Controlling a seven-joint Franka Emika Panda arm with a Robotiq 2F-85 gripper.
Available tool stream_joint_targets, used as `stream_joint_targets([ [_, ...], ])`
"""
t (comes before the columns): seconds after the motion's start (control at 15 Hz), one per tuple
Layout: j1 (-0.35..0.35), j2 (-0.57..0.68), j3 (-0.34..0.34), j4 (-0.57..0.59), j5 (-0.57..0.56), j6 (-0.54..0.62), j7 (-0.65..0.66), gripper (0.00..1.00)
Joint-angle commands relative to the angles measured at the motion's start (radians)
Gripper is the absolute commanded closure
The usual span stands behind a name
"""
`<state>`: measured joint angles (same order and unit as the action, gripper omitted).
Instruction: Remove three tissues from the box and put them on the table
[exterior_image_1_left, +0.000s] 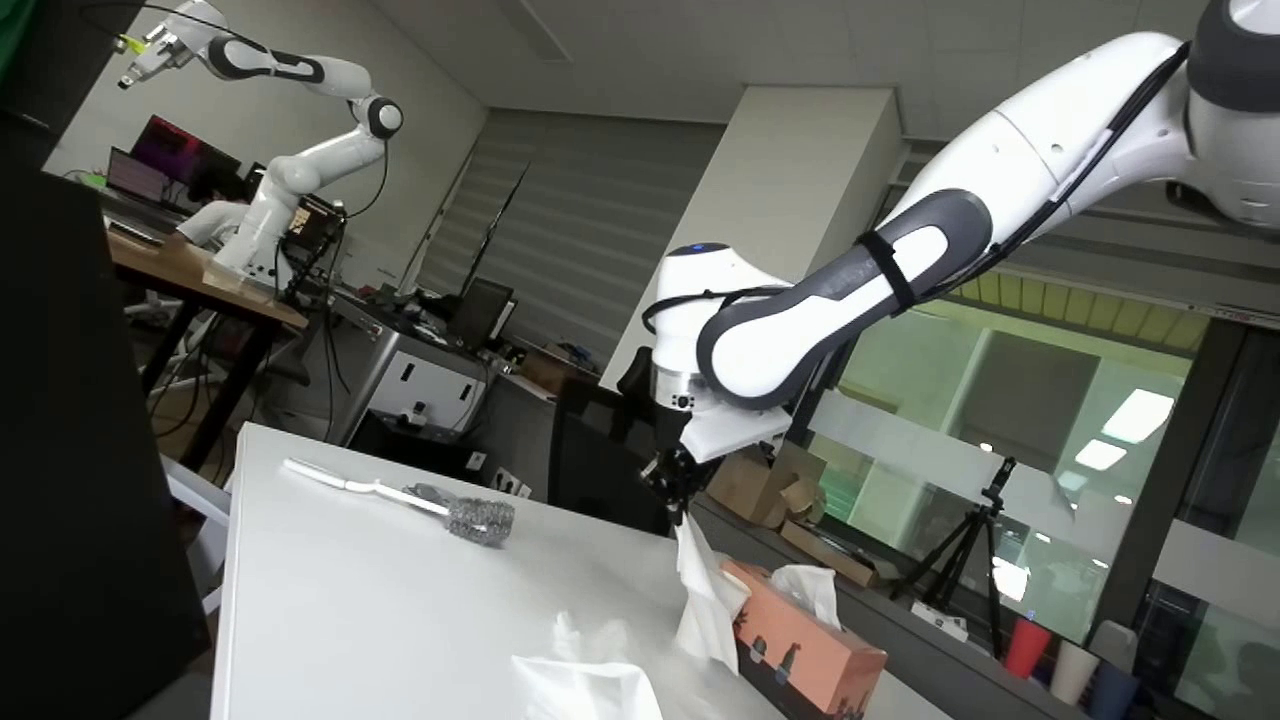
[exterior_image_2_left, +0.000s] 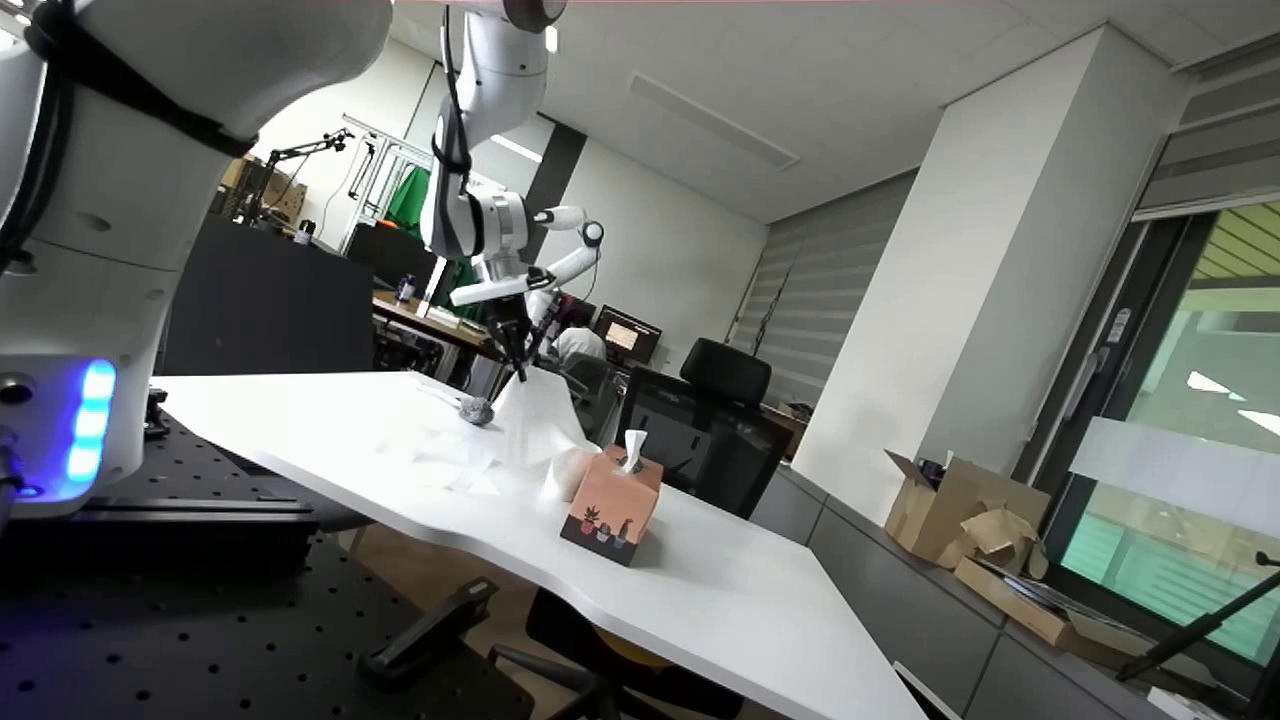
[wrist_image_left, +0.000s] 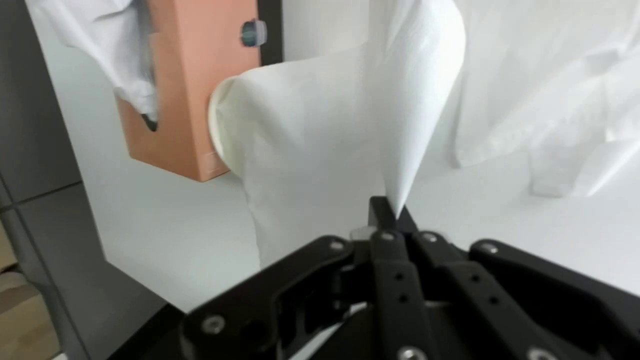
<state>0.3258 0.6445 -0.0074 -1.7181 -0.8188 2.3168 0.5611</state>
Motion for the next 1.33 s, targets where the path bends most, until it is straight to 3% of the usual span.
stream_joint_targets([
  [0.0,0.039,0.044,0.040,-0.042,0.010,-0.006,-0.065,1.00],
  [0.4,0.091,0.124,0.093,-0.061,0.045,-0.004,-0.184,1.00],
  [0.73,0.086,0.144,0.128,-0.082,0.092,0.044,-0.289,1.00],
  [0.8,0.085,0.145,0.131,-0.086,0.106,0.053,-0.305,0.76],
  [0.93,0.075,0.145,0.138,-0.091,0.148,0.073,-0.345,0.67],
  [1.27,0.002,0.095,0.166,-0.110,0.344,0.140,-0.489,0.33],
])
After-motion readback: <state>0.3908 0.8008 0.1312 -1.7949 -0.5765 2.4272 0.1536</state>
